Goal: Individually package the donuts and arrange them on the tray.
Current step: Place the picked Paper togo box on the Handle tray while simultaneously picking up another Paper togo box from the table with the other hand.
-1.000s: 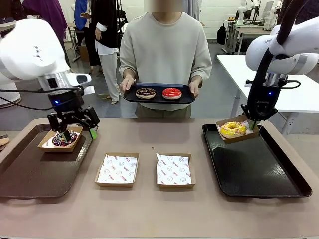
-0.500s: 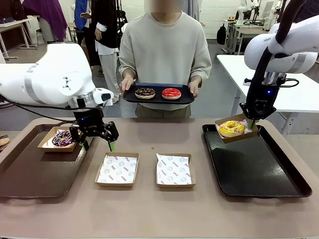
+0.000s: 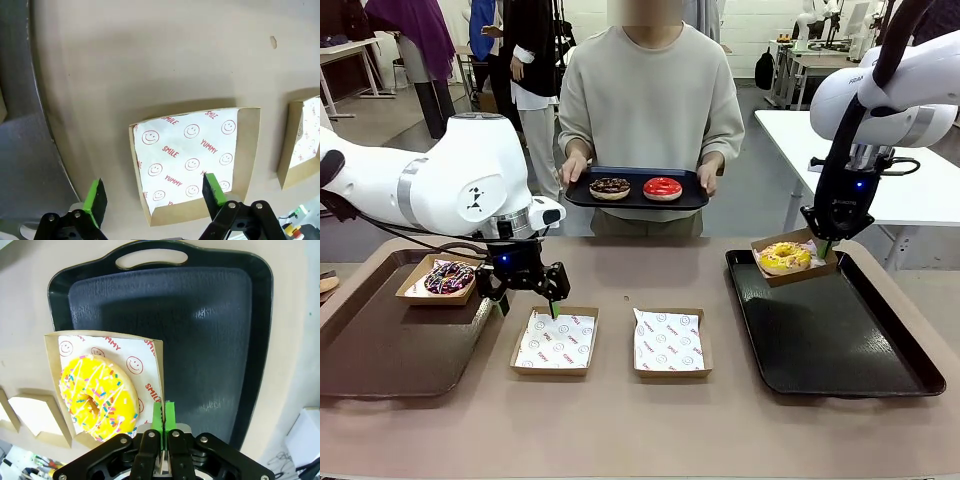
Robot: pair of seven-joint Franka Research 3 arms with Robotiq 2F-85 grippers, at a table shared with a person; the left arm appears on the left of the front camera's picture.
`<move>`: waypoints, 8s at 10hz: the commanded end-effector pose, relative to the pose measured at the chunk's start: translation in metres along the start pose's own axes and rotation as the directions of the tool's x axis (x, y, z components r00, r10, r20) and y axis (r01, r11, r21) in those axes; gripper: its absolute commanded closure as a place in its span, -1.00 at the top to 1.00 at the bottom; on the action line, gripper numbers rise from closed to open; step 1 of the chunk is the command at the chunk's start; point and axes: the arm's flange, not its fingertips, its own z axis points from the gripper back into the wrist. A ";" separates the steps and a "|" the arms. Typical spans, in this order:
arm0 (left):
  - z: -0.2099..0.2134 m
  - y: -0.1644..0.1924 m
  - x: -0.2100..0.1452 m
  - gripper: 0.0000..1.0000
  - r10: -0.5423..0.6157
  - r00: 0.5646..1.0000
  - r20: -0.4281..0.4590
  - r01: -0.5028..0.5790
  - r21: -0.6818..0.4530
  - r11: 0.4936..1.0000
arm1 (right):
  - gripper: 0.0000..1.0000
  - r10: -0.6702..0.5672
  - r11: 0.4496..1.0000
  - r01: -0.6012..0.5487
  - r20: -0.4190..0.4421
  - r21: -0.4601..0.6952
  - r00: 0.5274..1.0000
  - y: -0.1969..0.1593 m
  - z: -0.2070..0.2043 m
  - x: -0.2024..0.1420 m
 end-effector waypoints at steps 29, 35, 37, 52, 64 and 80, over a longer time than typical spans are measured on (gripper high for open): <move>-0.035 0.009 -0.008 1.00 0.144 0.989 0.018 -0.145 0.053 0.988 | -0.96 -0.006 0.996 0.005 0.008 0.088 1.000 -0.035 -0.067 0.038; -0.036 0.008 -0.006 -0.20 0.145 0.989 0.000 -0.145 0.030 0.989 | 0.20 0.000 0.997 0.001 -0.004 0.074 1.000 -0.034 -0.067 0.037; -0.032 0.008 -0.006 -1.00 0.146 0.989 0.004 -0.146 0.012 0.989 | 1.00 -0.005 0.997 0.006 -0.007 0.073 1.000 -0.035 -0.067 0.037; 0.012 0.006 -0.003 -1.00 0.077 0.996 -0.033 -0.079 -0.066 0.995 | 1.00 -0.048 0.973 0.061 -0.064 0.224 0.997 -0.059 -0.018 -0.010; 0.129 -0.022 0.121 -1.00 0.104 0.994 -0.016 -0.104 0.003 0.995 | 1.00 -0.349 0.419 0.041 0.119 0.907 0.929 -0.286 0.016 -0.217; 0.123 -0.014 0.125 -1.00 0.095 0.995 -0.016 -0.095 -0.025 0.995 | 1.00 -0.371 0.399 0.073 0.088 0.914 0.924 -0.302 0.007 -0.233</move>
